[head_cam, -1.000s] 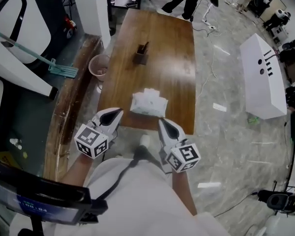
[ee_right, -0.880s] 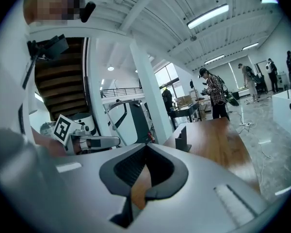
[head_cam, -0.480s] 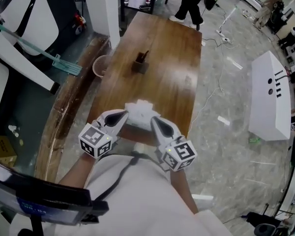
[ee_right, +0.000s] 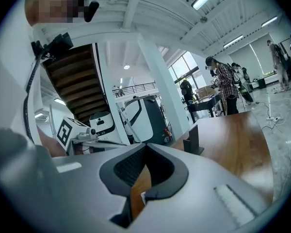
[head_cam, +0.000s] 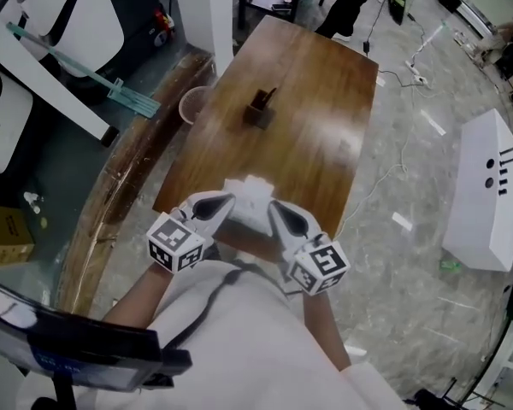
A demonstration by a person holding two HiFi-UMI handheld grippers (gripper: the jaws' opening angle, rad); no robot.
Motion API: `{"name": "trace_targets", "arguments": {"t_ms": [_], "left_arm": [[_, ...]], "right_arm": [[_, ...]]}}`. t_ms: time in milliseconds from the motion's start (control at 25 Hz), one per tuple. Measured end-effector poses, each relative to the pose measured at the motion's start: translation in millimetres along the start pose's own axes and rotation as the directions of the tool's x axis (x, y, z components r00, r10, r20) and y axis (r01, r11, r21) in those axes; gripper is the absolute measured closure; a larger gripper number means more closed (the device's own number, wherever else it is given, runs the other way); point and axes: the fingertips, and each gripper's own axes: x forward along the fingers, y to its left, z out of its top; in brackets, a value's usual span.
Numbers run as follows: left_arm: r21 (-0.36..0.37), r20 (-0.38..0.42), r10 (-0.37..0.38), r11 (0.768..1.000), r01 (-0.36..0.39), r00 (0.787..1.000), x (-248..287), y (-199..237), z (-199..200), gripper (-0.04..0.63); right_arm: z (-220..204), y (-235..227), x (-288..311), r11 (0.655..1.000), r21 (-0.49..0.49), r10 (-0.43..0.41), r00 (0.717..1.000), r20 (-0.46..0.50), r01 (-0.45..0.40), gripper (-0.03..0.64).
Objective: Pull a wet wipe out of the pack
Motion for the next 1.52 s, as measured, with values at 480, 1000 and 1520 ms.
{"name": "trace_targets", "arguments": {"t_ms": [480, 1000, 1520], "left_arm": [[0.042, -0.200, -0.112, 0.992, 0.123, 0.973, 31, 19, -52, 0.550], [0.093, -0.348, -0.141, 0.979, 0.184, 0.927, 59, 19, -103, 0.457], [0.059, -0.395, -0.088, 0.991, 0.121, 0.915, 71, 38, -116, 0.546]], "right_arm": [[-17, -20, 23, 0.989, 0.057, -0.134, 0.990, -0.050, 0.137, 0.609], [-60, -28, 26, 0.955, 0.084, -0.274, 0.954, -0.125, 0.285, 0.609], [-68, -21, 22, 0.938, 0.090, -0.322, 0.936, -0.140, 0.336, 0.609]]}}
